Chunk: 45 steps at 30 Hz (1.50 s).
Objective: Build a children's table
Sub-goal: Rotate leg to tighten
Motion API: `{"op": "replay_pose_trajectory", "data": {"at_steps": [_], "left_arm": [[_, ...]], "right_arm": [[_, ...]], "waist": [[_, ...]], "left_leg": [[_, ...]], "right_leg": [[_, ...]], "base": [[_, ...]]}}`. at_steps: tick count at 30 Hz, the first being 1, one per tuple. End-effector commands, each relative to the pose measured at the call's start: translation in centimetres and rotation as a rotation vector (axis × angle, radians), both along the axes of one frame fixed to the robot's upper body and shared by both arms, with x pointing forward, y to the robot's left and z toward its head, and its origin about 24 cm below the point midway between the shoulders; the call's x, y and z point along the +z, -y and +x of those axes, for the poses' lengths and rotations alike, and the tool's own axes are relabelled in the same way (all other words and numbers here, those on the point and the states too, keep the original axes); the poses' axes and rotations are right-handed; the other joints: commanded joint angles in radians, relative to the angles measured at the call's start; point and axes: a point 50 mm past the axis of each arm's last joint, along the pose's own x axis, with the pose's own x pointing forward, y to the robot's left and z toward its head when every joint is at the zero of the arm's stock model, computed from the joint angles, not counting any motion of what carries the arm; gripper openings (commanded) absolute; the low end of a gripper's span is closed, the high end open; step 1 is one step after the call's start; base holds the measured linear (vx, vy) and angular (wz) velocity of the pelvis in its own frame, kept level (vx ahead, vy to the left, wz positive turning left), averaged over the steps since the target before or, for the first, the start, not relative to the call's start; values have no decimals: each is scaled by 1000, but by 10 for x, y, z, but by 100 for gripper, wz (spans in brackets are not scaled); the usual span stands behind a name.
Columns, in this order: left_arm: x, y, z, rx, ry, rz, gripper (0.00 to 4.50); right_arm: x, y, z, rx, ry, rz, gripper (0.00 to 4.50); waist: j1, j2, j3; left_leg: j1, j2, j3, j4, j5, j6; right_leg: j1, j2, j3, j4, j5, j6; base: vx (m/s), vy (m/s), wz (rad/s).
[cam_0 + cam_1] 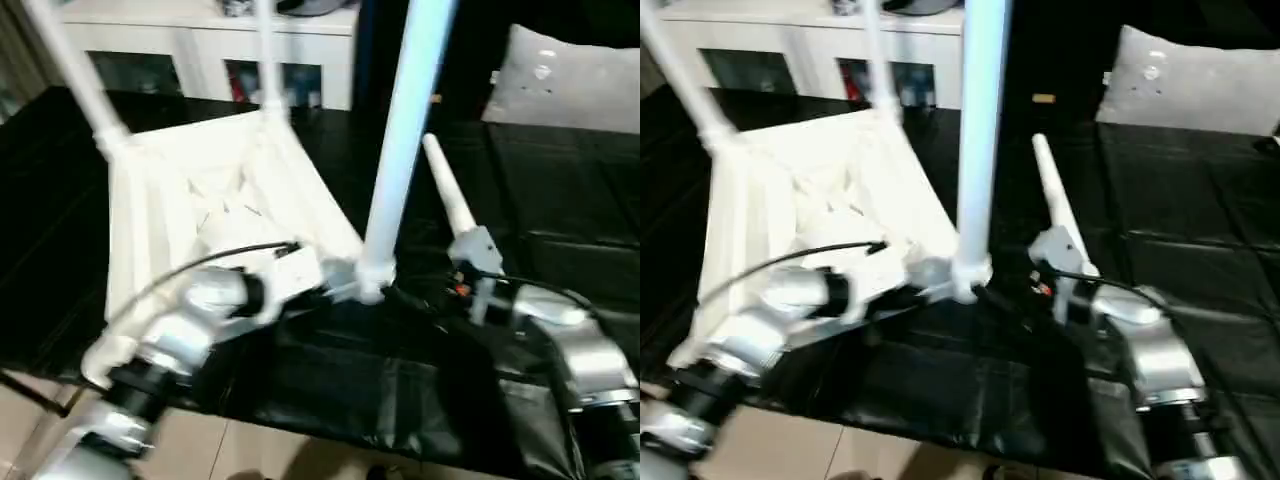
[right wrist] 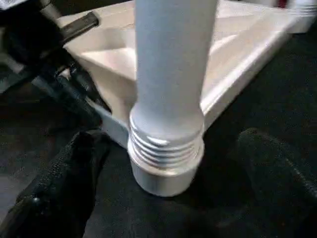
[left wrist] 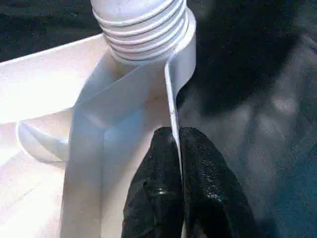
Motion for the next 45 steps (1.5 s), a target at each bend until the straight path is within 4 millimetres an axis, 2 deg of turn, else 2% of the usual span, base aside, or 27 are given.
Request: {"op": "replay_pose_trajectory", "data": {"at_steps": [1, 3, 6, 8, 11, 12, 15, 25, 29, 34, 36, 38, 40, 41, 42, 43, 44, 45], "left_arm": [[3, 3, -7, -190, -23, 57, 0], [3, 1, -9, -246, -35, 78, 0], [3, -1, -10, -291, -47, 99, 0], [4, -2, -11, -336, -49, 118, 0], [5, -1, -11, -377, -47, 133, 0], [5, -1, -11, -387, -46, 137, 0], [6, 0, -11, -419, -45, 140, 0], [5, 0, -10, -443, -45, 143, 0], [5, -1, -10, -442, -46, 141, 0], [4, -2, -11, -395, -64, 98, 0], [3, 1, -10, -325, -71, 58, 0], [2, 8, -9, -219, -78, 2, 0], [3, 16, -8, -139, -88, -57, 0], [3, 18, -7, -123, -89, -68, 0], [4, 27, -6, -59, -91, -105, 0], [5, 32, -5, -25, -90, -118, 0], [6, 38, -3, 13, -88, -136, 0], [6, 42, -2, 38, -86, -147, 0]], "right_arm": [[6, -5, 0, 109, 11, -28, 447], [6, -5, -1, 155, 5, -61, 447], [5, -7, -1, 196, 11, -91, 447], [3, -11, -2, 242, 13, -110, 447], [1, -16, -2, 282, -5, -110, 447], [0, -17, -1, 291, -9, -109, 431], [-2, -22, 0, 320, -22, -96, 421], [-6, -28, 0, 365, -46, -91, 325], [-8, -29, -2, 370, -63, -71, 291], [-15, -35, -9, 351, -124, 3, 274], [-18, -43, -13, 305, -150, 62, 272], [-27, -51, -13, 194, -171, 70, 270], [-32, -58, -9, 94, -164, 65, 268], [-33, -60, -8, 68, -170, 70, 268], [-36, -68, -3, -37, -189, 97, 268], [-37, -72, 0, -85, -197, 111, 268], [-37, -77, 3, -136, -204, 120, 268], [-37, -80, 4, -167, -207, 125, 267]], "waist": [[3, -9, -68], [10, -8, -68], [25, -11, -70], [29, -13, -71], [34, -13, -71], [36, -14, -71], [41, -16, -71], [43, -17, -76], [42, -16, -74], [43, -15, -74], [42, -14, -71], [37, -16, -65], [28, -14, -57], [19, -15, -54], [13, -17, -51], [0, -18, -44], [-12, -17, -45], [-26, -18, -44]], "left_leg": [[-4, 32, 5, -63, -131, 114], [-2, 35, 5, -63, -126, 110], [1, 37, 8, -61, -123, 104], [0, 36, 9, -62, -122, 100], [-2, 36, 9, -61, -119, 96], [-1, 35, 10, -60, -122, 95], [-2, 35, 9, -61, -130, 87], [-5, 35, 9, -58, -103, 87], [-4, 34, 10, -59, -114, 83], [-5, 35, 9, -59, -110, 83], [-4, 38, 10, -61, -111, 78], [-2, 36, 9, -66, -138, 68], [3, 29, 9, -68, -180, 49], [6, 21, 8, -67, -208, 40], [3, 21, 6, -70, -213, 34], [-5, 15, 2, -72, -235, 26], [4, 10, 0, -67, -267, 20], [3, 5, -4, -64, -286, 20]], "right_leg": [[64, -77, 48, -65, -325, -165], [62, -78, 50, -60, -311, -172], [61, -81, 52, -58, -305, -177], [61, -80, 52, -54, -303, -179], [62, -81, 52, -54, -312, -171], [62, -81, 52, -55, -320, -168], [64, -83, 52, -56, -352, -155], [66, -81, 52, -48, -304, -165], [65, -81, 52, -52, -334, -157], [66, -79, 51, -51, -322, -158], [65, -80, 54, -51, -320, -157], [62, -81, 52, -58, -373, -147], [58, -81, 45, -72, -482, -119], [57, -80, 40, -86, -566, -87], [59, -80, 40, -87, -587, -73], [60, -78, 31, -98, -643, -40], [55, -78, 23, -109, -691, -12], [58, -76, 12, -118, -719, 11]], "base": [[0, 0, 0], [0, 0, 0], [0, 0, 0], [0, 0, 0], [0, 0, 0], [0, 0, 0], [0, 0, 0], [0, 0, 0], [0, 0, 0], [0, 0, 0], [0, 0, 0], [0, 0, 0], [0, 0, 0], [0, 0, 0], [0, 0, 0], [0, 0, 0], [0, 0, 0], [0, 0, 0]]}}
